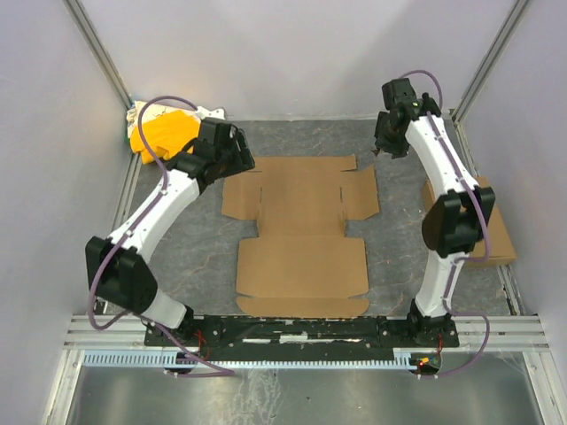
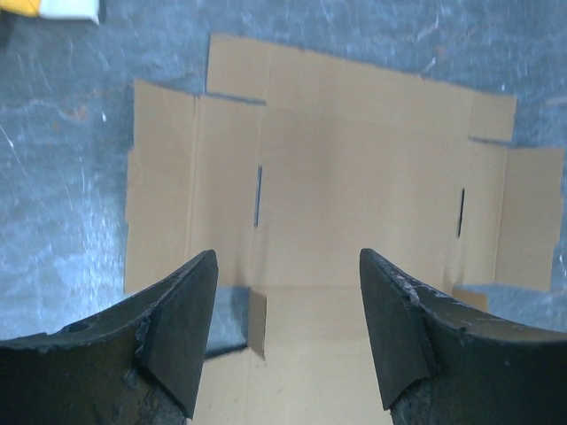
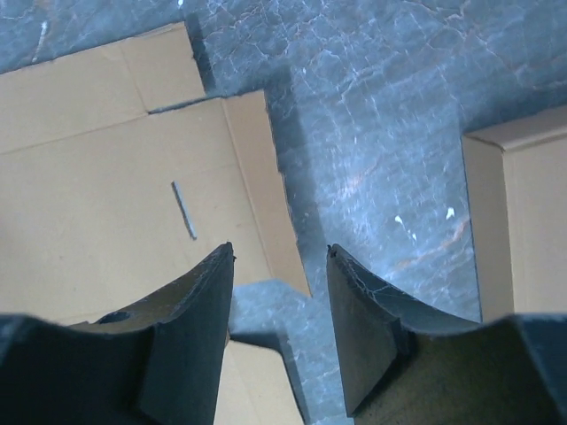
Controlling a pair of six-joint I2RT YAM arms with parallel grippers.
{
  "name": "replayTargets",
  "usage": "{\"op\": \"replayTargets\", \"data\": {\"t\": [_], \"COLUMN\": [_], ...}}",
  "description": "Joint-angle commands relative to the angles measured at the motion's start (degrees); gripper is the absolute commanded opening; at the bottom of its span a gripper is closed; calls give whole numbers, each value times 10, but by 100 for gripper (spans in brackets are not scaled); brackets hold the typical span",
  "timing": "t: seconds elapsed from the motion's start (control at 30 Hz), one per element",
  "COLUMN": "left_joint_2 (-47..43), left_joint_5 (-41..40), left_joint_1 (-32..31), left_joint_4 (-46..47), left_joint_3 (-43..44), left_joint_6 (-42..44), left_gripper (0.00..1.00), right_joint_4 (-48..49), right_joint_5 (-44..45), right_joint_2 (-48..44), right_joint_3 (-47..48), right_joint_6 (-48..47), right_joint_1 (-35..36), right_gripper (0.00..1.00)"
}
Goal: Fold the paper box
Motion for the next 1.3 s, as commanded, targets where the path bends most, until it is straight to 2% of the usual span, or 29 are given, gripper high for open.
{"op": "replayTargets", "data": {"t": [0.0, 0.23, 0.37, 0.5, 0.7, 0.93, 1.07, 1.1, 1.23, 1.27], "left_joint_2": [66, 159, 201, 238, 261, 269, 275, 276, 280, 283], "left_joint_5": [51, 134, 140, 149, 167, 172, 173, 172, 160, 154], "left_joint_1": [16, 16, 16, 16, 15, 15, 15, 15, 15, 16], "left_joint_4": [1, -4, -32, -49, -50, -50, -50, -50, -54, -58], "left_joint_3": [81, 193, 255, 298, 315, 311, 313, 314, 321, 326], "left_joint_6": [38, 64, 82, 98, 95, 99, 105, 107, 118, 119], "left_gripper": [72, 72, 73, 74, 74, 74, 74, 74, 74, 74], "right_joint_4": [-52, -30, -15, 3, 11, 33, 45, 47, 51, 50], "right_joint_5": [-45, -29, -17, -17, -38, -73, -99, -103, -105, -100], "right_joint_2": [94, 151, 164, 169, 194, 218, 234, 237, 240, 236], "right_joint_3": [79, 79, 68, 53, 58, 57, 59, 60, 59, 58], "right_joint_6": [-53, -55, -51, -55, -60, -65, -68, -68, -74, -76], "right_joint_1": [1, -5, -12, -14, -21, -27, -27, -27, -27, -26], "right_gripper": [53, 53, 53, 58, 62, 60, 51, 44, 5, 2]}}
